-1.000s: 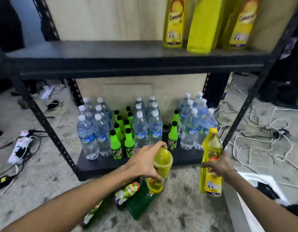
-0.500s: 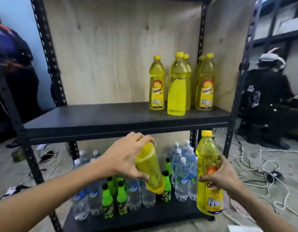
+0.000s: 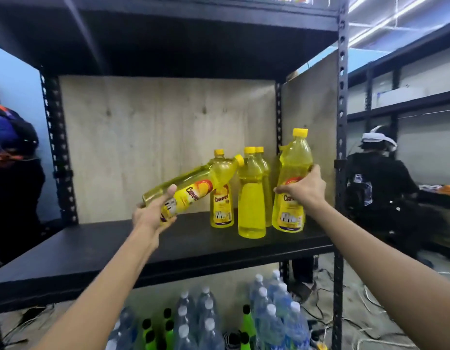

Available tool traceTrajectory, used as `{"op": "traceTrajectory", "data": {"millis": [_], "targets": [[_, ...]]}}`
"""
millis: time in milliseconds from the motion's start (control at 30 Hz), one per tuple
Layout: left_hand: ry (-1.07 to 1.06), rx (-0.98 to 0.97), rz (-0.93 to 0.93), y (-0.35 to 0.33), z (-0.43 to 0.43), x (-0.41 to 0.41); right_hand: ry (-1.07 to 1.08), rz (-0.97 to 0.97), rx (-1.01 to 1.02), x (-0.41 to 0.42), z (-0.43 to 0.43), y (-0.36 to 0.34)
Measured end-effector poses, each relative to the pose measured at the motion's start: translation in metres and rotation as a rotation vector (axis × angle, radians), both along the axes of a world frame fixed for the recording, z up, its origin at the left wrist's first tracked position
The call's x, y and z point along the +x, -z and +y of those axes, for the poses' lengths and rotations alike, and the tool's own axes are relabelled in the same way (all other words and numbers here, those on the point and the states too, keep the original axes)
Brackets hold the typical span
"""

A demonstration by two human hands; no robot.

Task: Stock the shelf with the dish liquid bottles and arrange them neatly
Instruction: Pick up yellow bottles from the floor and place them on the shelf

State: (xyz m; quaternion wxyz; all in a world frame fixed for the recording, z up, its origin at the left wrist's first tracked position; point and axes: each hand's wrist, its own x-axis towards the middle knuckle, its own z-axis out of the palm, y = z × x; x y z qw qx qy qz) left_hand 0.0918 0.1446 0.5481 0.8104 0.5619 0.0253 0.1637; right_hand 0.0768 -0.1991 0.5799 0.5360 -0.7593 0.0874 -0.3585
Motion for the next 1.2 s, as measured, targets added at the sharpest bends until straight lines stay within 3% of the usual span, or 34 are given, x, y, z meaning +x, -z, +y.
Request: {"op": "traceTrajectory", "data": {"millis": [100, 267, 433, 533, 600, 667, 733, 767, 867, 1033, 1100, 1200], "targets": [[0.207, -0.162, 0.149, 0.012, -0.019, 0.018, 0.072, 0.022, -0.032, 0.03, 0.0, 0.009], [0.275, -0.499, 0.245, 0.017, -0.04, 0.032, 0.147, 0.077, -0.067, 0.058, -0.002, 0.027], [0.305, -0.629, 0.248, 0.021, -0.039, 0.042, 0.117, 0.164, -0.15, 0.069, -0.004, 0.033], [0.346, -0.649, 0.231, 0.023, -0.043, 0.039, 0.15, 0.325, -0.19, 0.063, -0.003, 0.029], [0.365, -0.631, 0.205, 0.024, -0.043, 0.038, 0.284, 0.262, -0.222, 0.049, 0.011, 0.018], [0.389, -0.6, 0.173, 0.026, -0.045, 0.039, 0.343, -0.112, -0.292, 0.033, 0.045, 0.001], [0.433, -0.582, 0.145, 0.028, -0.05, 0.041, 0.099, -0.375, -0.249, 0.024, 0.092, -0.024], [0.458, -0.583, 0.14, 0.029, -0.052, 0.042, -0.074, -0.362, -0.213, 0.026, 0.115, -0.037], [0.536, -0.58, 0.125, 0.03, -0.059, 0.043, -0.439, -0.078, 0.022, 0.045, 0.162, -0.064], [0.624, -0.461, 0.125, 0.036, -0.053, 0.049, -0.442, -0.023, 0.223, 0.073, 0.169, -0.068], [0.627, -0.277, 0.153, 0.037, -0.043, 0.055, -0.415, -0.03, 0.203, 0.078, 0.171, -0.068], [0.465, 0.218, 0.158, 0.038, -0.036, 0.062, -0.303, -0.073, 0.095, 0.083, 0.173, -0.072]]}}
